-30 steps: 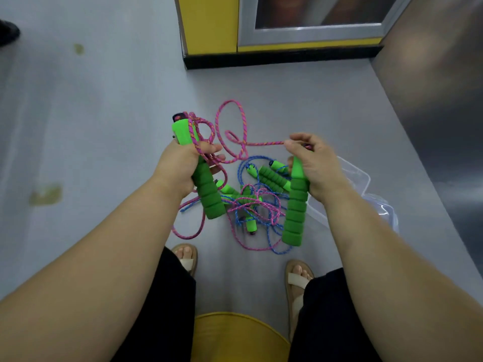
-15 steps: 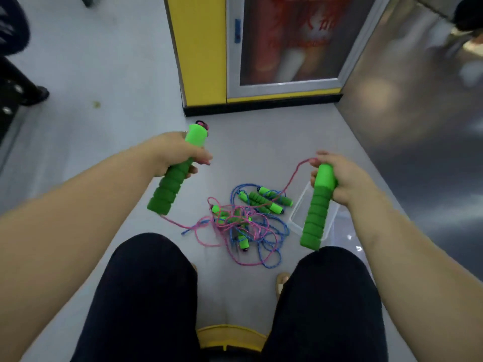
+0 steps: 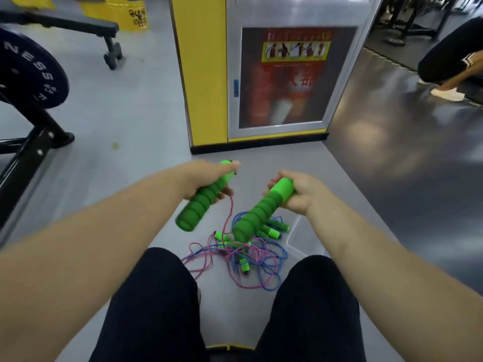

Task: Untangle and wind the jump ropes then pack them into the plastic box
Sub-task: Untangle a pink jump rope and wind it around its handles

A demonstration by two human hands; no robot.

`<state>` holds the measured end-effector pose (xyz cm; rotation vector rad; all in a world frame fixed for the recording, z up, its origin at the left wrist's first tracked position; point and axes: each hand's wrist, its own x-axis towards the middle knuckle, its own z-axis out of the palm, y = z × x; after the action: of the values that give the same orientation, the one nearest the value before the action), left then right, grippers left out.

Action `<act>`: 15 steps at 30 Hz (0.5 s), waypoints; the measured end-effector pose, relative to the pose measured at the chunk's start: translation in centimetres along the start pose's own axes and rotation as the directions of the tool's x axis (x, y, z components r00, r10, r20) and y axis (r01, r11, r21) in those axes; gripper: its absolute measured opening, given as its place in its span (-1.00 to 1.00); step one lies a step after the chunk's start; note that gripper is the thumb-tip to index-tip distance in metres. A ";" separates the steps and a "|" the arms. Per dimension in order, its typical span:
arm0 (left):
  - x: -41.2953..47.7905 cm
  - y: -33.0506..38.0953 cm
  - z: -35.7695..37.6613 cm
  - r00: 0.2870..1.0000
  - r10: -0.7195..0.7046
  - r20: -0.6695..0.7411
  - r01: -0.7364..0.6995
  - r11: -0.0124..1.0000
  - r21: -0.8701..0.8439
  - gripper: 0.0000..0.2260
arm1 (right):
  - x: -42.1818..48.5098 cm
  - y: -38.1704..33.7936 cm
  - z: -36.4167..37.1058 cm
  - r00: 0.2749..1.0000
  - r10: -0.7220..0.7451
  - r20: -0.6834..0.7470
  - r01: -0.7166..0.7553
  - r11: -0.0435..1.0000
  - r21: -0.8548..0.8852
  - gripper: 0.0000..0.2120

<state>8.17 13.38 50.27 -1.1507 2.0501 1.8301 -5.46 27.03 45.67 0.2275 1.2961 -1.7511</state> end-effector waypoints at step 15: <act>-0.3 -3.3 1.5 0.843 0.007 0.538 -0.188 0.941 0.283 -0.72 | 1.6 6.4 -1.6 0.911 0.345 0.225 -0.350 0.936 -0.018 -0.51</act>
<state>9.94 15.01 47.55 -0.3900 1.9850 1.5320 -2.13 27.28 39.78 0.2491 1.0019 -1.4410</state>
